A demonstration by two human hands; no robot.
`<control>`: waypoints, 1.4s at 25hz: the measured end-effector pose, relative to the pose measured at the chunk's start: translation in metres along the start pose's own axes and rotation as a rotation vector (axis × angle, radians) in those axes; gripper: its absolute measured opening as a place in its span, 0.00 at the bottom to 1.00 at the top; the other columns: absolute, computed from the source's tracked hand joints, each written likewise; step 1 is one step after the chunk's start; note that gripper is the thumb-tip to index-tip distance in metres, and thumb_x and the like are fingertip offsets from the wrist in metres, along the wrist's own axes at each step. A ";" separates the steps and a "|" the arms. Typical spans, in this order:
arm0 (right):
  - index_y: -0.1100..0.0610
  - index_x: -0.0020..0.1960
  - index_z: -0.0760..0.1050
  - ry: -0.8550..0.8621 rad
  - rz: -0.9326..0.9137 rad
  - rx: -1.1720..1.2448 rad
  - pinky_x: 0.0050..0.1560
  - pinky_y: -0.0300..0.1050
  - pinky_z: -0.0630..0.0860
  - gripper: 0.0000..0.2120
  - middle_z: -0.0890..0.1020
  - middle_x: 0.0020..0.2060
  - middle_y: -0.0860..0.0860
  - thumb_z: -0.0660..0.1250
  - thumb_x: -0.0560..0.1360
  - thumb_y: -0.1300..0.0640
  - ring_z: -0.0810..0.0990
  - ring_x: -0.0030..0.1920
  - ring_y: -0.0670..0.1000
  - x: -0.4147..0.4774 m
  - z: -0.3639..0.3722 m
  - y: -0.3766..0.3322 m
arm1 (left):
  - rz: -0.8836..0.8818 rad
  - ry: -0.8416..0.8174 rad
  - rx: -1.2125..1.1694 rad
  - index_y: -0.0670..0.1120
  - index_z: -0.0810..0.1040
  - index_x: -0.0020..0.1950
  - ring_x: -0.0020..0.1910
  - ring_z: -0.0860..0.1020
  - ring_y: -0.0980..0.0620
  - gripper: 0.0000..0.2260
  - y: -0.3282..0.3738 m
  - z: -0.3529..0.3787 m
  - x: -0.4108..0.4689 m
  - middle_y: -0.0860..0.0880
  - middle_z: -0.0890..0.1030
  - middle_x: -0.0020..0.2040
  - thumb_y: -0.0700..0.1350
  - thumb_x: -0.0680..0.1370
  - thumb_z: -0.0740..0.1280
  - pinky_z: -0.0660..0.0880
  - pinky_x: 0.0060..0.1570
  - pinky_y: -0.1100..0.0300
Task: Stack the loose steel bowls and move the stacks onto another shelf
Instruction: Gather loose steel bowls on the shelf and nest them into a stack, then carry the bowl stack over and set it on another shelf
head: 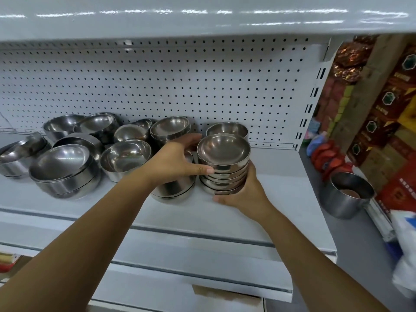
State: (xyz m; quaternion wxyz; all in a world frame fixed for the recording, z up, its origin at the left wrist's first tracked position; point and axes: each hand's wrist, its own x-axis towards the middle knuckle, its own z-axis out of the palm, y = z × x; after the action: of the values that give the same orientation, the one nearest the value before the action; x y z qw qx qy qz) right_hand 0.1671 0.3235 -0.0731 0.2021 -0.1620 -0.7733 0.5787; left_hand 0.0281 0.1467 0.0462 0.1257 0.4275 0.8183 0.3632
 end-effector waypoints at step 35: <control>0.47 0.80 0.60 1.145 0.280 -0.229 0.73 0.58 0.73 0.58 0.79 0.69 0.44 0.89 0.59 0.56 0.77 0.71 0.47 -0.442 -0.170 -0.069 | 0.558 -0.895 -0.818 0.51 0.77 0.67 0.61 0.81 0.59 0.36 0.289 0.291 -0.106 0.56 0.84 0.60 0.42 0.60 0.80 0.78 0.58 0.64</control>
State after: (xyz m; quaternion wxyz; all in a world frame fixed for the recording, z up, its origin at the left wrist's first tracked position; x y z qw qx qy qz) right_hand 0.6337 0.2305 -0.0199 0.4897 -0.5692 -0.5700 0.3336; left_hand 0.4184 0.3115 0.0325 0.5064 0.6507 0.3421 0.4507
